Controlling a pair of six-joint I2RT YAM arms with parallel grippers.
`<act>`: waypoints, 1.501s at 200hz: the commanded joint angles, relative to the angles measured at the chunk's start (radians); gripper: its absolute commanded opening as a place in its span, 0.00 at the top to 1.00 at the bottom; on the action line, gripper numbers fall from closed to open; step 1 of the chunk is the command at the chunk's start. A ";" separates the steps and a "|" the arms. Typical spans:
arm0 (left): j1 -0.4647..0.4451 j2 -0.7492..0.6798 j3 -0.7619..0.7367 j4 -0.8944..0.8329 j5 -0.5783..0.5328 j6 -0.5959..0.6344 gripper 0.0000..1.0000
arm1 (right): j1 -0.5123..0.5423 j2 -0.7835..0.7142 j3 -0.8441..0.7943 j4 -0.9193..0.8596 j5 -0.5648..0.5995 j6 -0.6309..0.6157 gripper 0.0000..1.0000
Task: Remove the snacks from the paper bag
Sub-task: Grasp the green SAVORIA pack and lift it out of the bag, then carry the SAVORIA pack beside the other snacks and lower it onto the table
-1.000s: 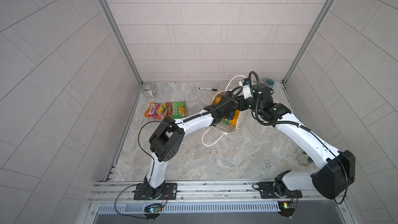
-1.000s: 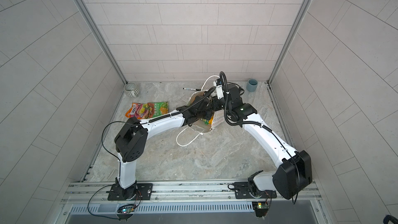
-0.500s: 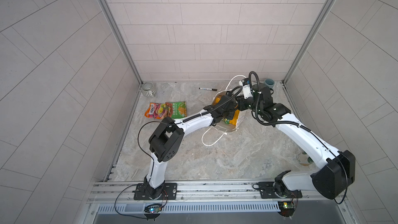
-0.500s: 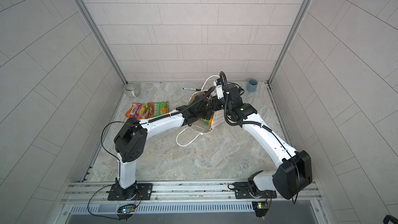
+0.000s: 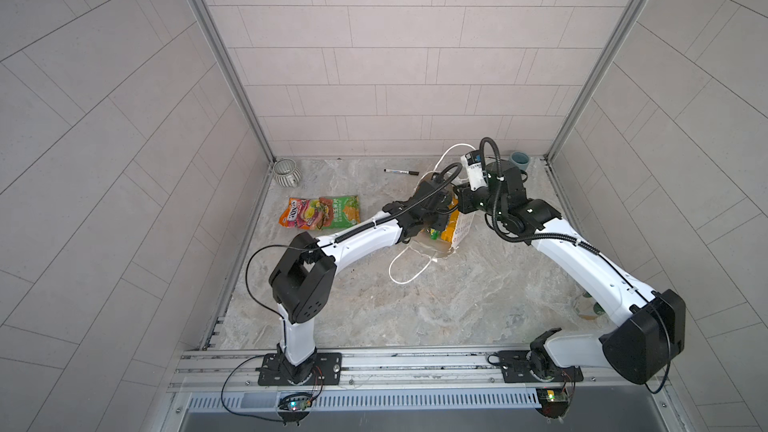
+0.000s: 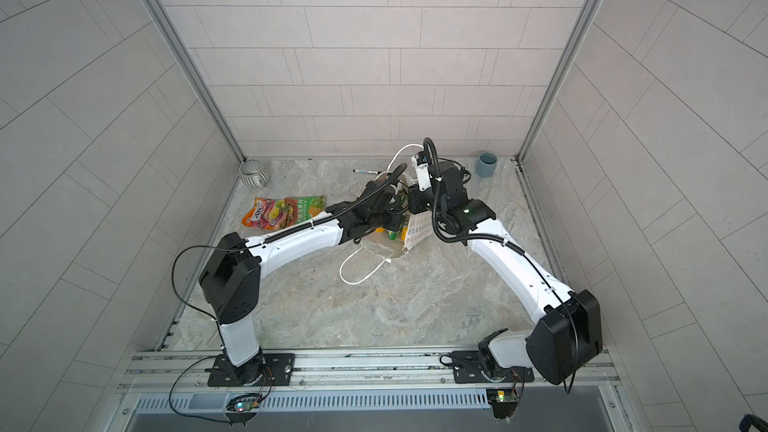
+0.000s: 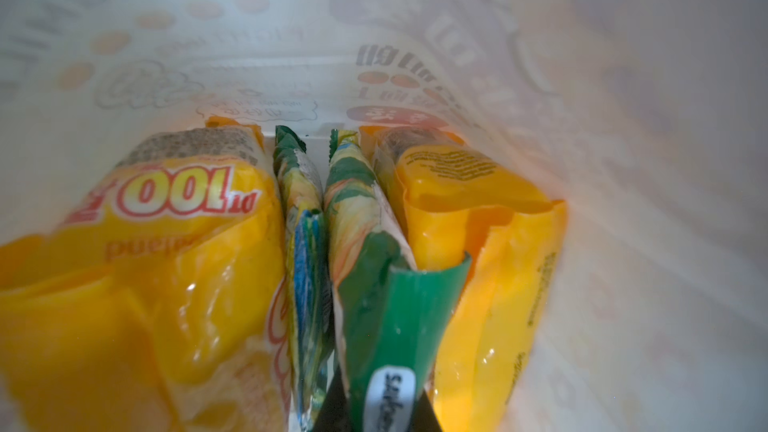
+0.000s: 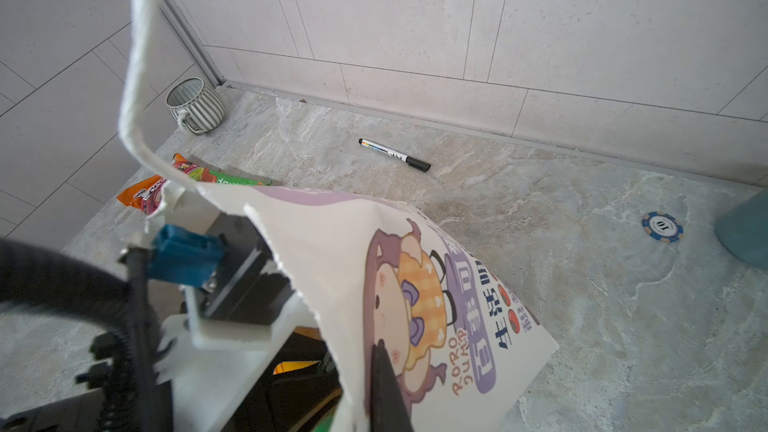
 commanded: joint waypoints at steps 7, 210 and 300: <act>0.001 -0.108 -0.008 0.036 0.004 0.004 1.00 | -0.005 -0.001 -0.013 0.027 0.010 0.010 1.00; 0.077 -0.600 -0.088 -0.317 0.188 0.116 1.00 | -0.025 -0.005 -0.016 0.015 0.025 0.005 1.00; 0.355 -0.758 0.013 -0.588 0.337 0.182 1.00 | -0.033 0.000 -0.014 0.015 0.026 0.004 1.00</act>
